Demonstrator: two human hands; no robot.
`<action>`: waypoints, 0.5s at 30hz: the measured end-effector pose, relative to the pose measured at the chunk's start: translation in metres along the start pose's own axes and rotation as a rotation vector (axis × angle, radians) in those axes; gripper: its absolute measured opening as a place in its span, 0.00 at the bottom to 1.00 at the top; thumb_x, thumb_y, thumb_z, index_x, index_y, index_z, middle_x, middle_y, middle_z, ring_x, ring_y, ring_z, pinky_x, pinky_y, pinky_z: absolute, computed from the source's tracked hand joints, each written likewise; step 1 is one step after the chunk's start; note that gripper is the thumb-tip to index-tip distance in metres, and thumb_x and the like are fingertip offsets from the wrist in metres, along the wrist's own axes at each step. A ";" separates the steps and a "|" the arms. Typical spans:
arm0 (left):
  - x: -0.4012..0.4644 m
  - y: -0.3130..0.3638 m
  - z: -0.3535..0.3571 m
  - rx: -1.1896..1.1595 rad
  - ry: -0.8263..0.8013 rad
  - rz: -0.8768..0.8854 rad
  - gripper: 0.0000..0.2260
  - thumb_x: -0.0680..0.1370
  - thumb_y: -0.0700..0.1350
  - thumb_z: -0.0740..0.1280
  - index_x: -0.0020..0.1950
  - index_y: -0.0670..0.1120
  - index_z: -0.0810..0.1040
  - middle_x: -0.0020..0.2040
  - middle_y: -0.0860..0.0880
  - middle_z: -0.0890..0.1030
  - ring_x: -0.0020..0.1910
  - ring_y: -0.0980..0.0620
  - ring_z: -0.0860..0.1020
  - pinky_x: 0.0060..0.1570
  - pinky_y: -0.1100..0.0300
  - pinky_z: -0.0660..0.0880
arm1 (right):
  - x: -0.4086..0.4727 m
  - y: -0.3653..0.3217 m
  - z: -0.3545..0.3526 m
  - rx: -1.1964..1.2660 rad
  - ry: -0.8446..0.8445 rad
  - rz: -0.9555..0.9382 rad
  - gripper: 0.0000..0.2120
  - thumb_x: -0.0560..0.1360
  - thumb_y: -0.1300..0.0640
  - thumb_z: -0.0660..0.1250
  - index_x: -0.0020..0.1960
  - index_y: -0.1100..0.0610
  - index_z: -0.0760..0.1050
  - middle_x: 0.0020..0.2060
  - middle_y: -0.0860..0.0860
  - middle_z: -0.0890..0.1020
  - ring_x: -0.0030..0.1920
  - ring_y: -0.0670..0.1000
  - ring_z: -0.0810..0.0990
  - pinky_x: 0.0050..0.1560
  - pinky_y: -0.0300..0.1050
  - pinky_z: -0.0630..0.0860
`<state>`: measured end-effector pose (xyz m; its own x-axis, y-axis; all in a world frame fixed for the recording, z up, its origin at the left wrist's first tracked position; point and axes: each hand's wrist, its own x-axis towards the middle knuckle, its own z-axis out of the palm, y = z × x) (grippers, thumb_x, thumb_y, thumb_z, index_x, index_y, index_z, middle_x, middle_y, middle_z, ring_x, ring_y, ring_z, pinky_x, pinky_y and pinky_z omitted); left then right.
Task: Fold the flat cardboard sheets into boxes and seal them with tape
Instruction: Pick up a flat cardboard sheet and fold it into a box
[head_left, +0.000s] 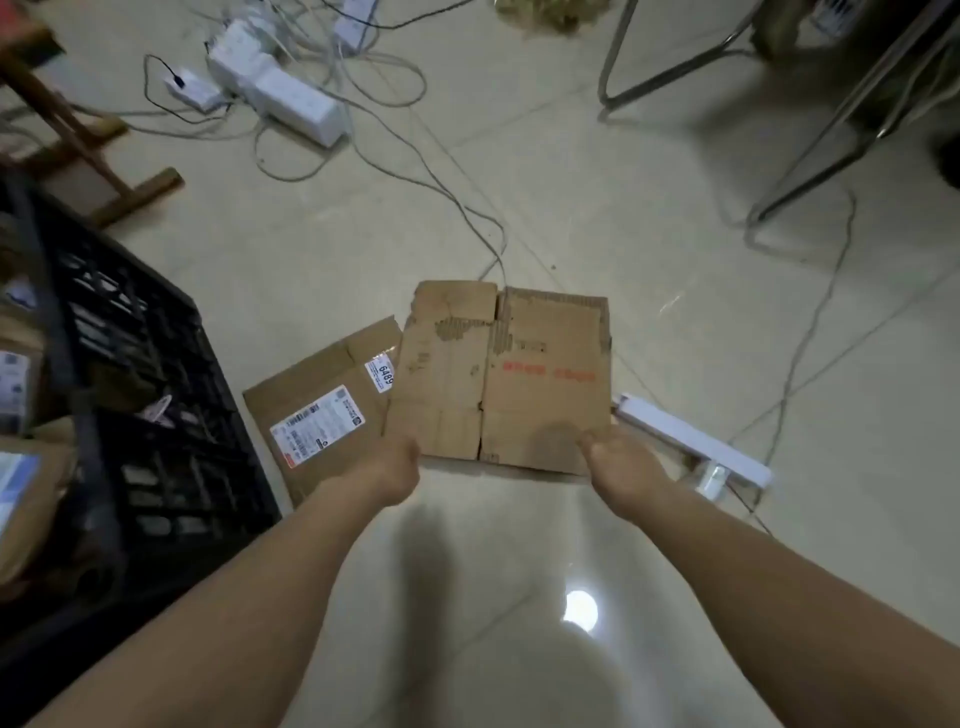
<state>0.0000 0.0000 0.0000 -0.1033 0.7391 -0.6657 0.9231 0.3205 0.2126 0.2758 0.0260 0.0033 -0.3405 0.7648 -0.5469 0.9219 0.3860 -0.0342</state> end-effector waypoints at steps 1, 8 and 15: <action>0.010 -0.002 0.009 -0.012 -0.011 -0.022 0.15 0.81 0.40 0.56 0.67 0.45 0.72 0.66 0.42 0.72 0.63 0.41 0.71 0.58 0.59 0.66 | 0.011 -0.003 0.013 0.023 -0.008 0.034 0.21 0.77 0.68 0.55 0.69 0.59 0.66 0.66 0.58 0.71 0.65 0.58 0.69 0.62 0.48 0.67; 0.081 -0.026 0.049 -0.906 0.252 -0.447 0.23 0.76 0.39 0.67 0.69 0.35 0.66 0.62 0.36 0.75 0.60 0.37 0.75 0.60 0.49 0.73 | 0.055 -0.006 0.082 0.043 0.013 0.080 0.28 0.80 0.61 0.52 0.78 0.56 0.46 0.77 0.53 0.48 0.76 0.57 0.47 0.75 0.52 0.52; 0.095 -0.023 0.054 -1.626 0.094 -0.530 0.05 0.78 0.43 0.68 0.52 0.45 0.75 0.41 0.48 0.78 0.39 0.52 0.76 0.40 0.57 0.76 | 0.060 -0.015 0.092 0.012 0.017 0.128 0.35 0.79 0.57 0.58 0.78 0.55 0.40 0.77 0.56 0.45 0.77 0.59 0.45 0.74 0.57 0.52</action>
<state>-0.0111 0.0308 -0.1065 -0.3250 0.3717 -0.8696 -0.5081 0.7070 0.4920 0.2583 0.0190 -0.1061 -0.2227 0.8162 -0.5331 0.9602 0.2782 0.0248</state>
